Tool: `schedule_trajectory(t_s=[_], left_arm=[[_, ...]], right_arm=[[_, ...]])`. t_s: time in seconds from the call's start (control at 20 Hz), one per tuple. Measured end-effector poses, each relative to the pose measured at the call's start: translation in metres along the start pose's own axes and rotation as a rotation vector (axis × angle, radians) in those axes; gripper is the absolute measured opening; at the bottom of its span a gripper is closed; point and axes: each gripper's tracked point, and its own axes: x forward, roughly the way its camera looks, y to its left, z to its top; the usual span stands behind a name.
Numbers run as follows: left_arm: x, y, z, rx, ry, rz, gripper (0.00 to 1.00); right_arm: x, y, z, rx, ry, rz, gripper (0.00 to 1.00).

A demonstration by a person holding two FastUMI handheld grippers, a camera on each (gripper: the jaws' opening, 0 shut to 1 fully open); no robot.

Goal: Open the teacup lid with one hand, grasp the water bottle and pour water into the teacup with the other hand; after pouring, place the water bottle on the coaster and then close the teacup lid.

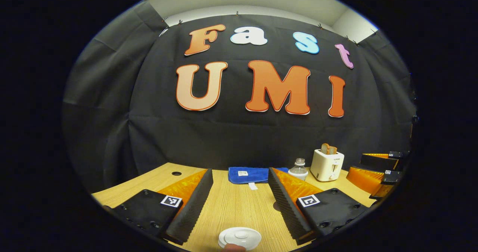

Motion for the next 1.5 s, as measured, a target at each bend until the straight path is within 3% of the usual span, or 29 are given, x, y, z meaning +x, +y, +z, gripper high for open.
schedule_trajectory(t_s=[0.25, 0.75, 1.5], left_arm=[[-0.006, -0.001, 0.022, 0.014, -0.061, 0.012, 0.96], [0.001, 0.005, -0.012, -0.016, -0.011, 0.016, 0.96], [-0.002, 0.004, -0.01, 0.011, -0.031, 0.005, 0.96]], right_arm=[[-0.008, -0.005, 0.015, -0.027, -0.045, -0.025, 0.97], [-0.011, -0.013, 0.001, -0.045, -0.013, -0.077, 0.97], [-0.007, -0.009, -0.005, -0.03, 0.006, -0.071, 0.98]])
